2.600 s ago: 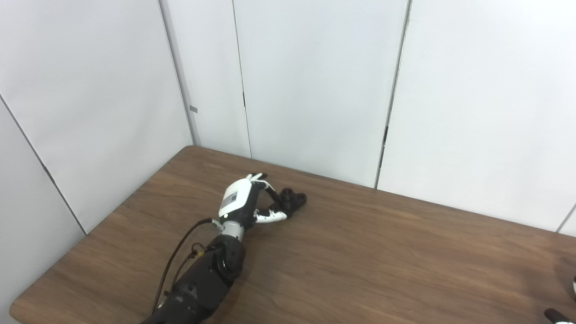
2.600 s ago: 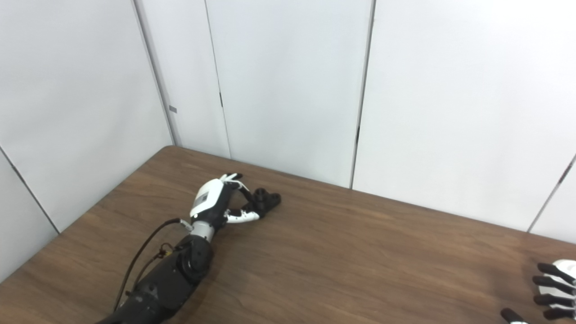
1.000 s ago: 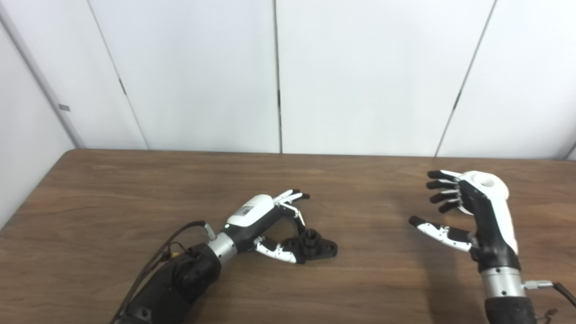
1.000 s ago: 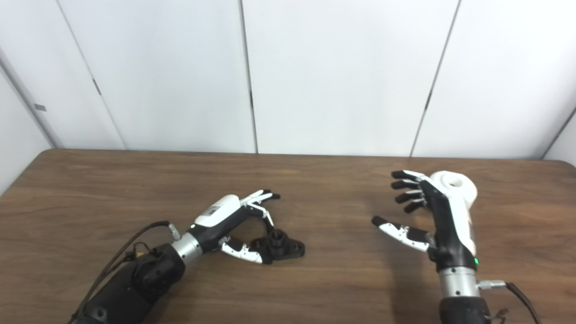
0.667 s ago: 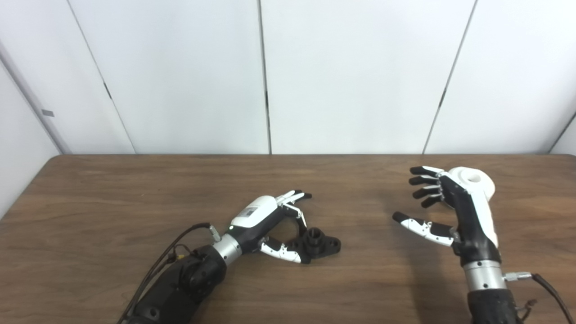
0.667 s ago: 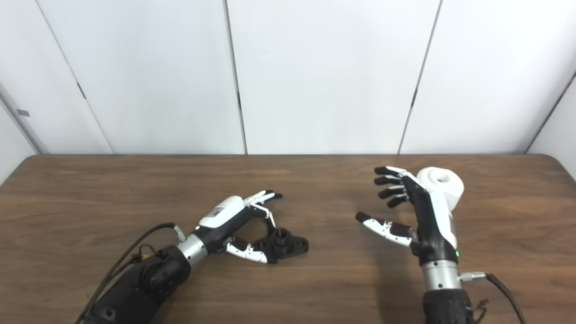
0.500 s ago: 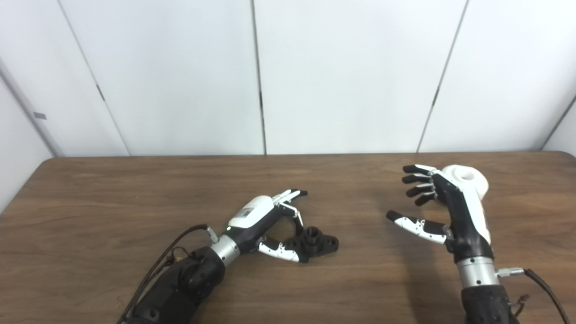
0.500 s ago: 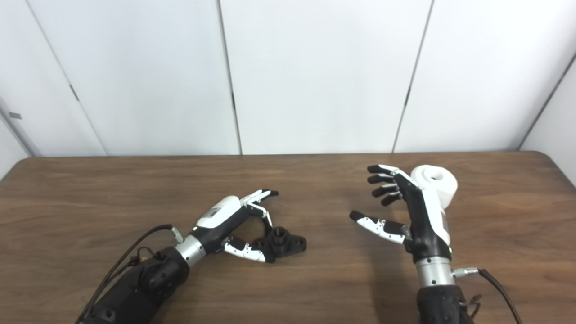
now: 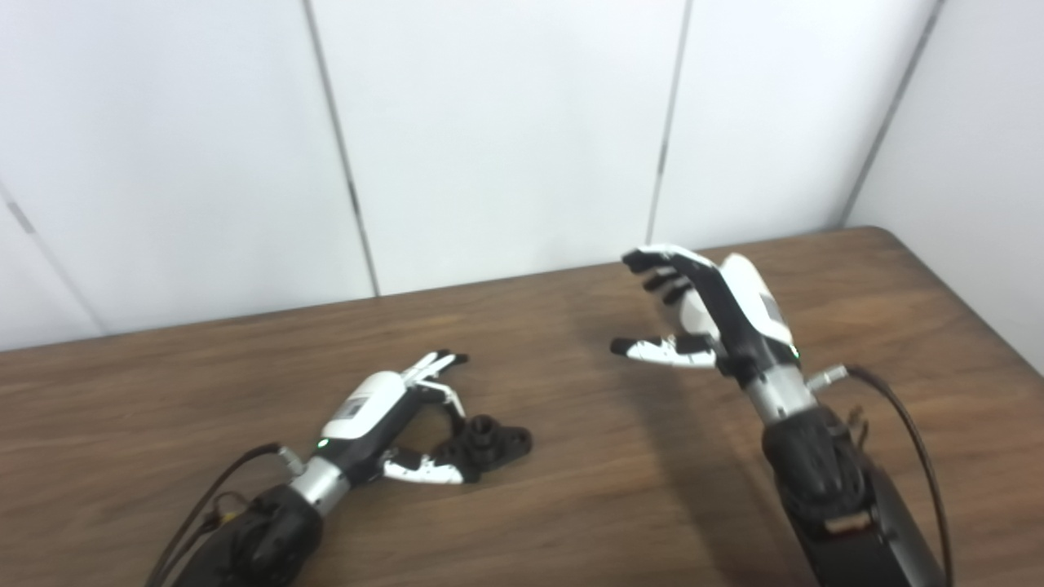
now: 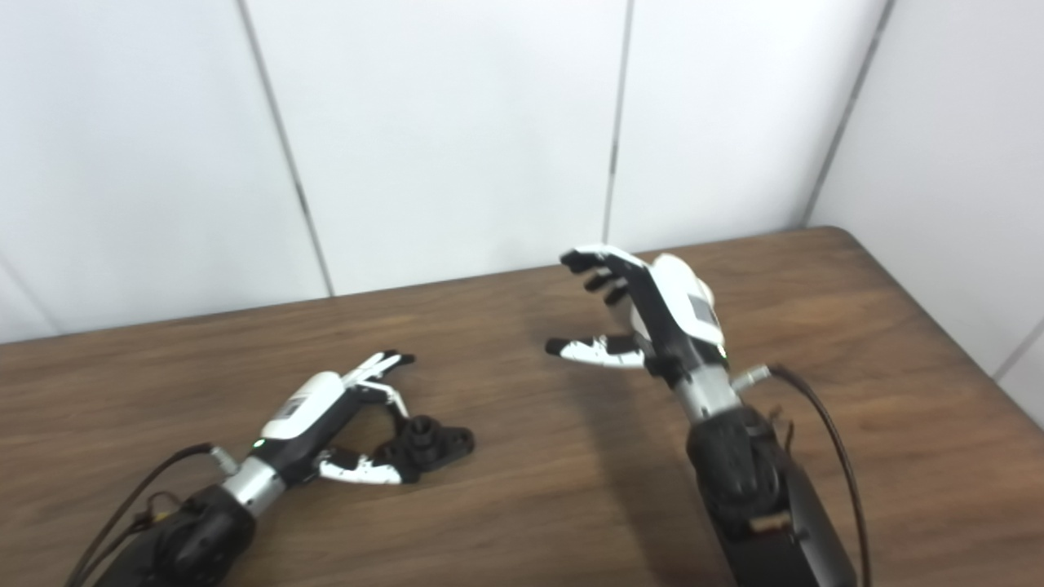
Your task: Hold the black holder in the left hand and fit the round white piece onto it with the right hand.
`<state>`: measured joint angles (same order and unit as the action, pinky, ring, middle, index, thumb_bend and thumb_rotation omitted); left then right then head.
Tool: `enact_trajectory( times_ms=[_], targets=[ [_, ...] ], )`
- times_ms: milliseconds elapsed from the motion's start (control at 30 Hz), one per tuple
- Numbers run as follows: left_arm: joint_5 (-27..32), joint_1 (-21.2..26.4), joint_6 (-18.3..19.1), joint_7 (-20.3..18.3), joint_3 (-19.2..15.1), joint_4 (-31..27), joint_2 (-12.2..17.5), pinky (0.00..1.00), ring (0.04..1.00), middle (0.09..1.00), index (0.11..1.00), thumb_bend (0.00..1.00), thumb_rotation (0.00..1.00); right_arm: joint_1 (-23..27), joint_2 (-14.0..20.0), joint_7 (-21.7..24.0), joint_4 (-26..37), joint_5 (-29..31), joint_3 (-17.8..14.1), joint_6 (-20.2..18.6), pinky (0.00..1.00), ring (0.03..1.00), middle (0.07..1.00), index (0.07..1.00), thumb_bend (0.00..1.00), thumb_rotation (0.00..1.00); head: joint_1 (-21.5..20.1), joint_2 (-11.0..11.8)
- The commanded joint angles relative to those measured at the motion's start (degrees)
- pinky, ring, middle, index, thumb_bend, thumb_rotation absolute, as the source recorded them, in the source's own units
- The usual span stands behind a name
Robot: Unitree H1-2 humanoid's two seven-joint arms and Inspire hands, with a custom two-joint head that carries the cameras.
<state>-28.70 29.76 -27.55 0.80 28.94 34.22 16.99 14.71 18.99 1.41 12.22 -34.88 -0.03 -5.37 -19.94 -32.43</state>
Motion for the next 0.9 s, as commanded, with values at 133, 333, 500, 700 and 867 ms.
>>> enact_trajectory(
  times_ms=[133,333,500,700,867],
  targets=[
    [0.57,-0.57,0.63,0.46,3.87,3.01,3.79,0.93,1.0,0.955,0.483,0.52,0.07,7.55,5.13,2.71,2.02,-6.33,-1.28,-6.35,0.66,0.769,0.765,0.705,0.68,0.21,-4.41,1.56],
    [1.9,0.36,0.63,3.56,7.79,4.94,5.29,0.91,0.996,0.951,0.483,0.52,0.07,11.07,8.43,4.9,-0.5,-14.1,0.5,-10.88,0.71,0.823,0.805,0.715,0.62,0.26,-8.35,3.46],
    [3.49,1.11,0.63,5.46,10.59,6.11,6.59,0.91,0.997,0.95,0.483,0.52,0.07,13.55,10.52,9.52,-4.33,-18.17,2.89,-14.72,0.78,0.878,0.856,0.748,0.67,0.27,-10.71,4.75],
    [5.09,1.16,0.62,7.89,12.95,6.74,7.46,0.86,0.982,0.942,0.483,0.52,0.07,15.33,12.21,12.3,-8.0,-18.0,3.85,-16.12,0.83,0.943,0.917,0.775,0.79,0.33,-11.72,5.11],
    [5.11,1.11,0.63,8.46,14.05,6.41,8.02,0.88,0.984,0.942,0.483,0.52,0.07,16.71,14.27,18.13,-9.2,-16.77,4.91,-17.63,0.91,0.997,0.976,0.839,0.92,0.45,-11.51,5.16]
  ],
)
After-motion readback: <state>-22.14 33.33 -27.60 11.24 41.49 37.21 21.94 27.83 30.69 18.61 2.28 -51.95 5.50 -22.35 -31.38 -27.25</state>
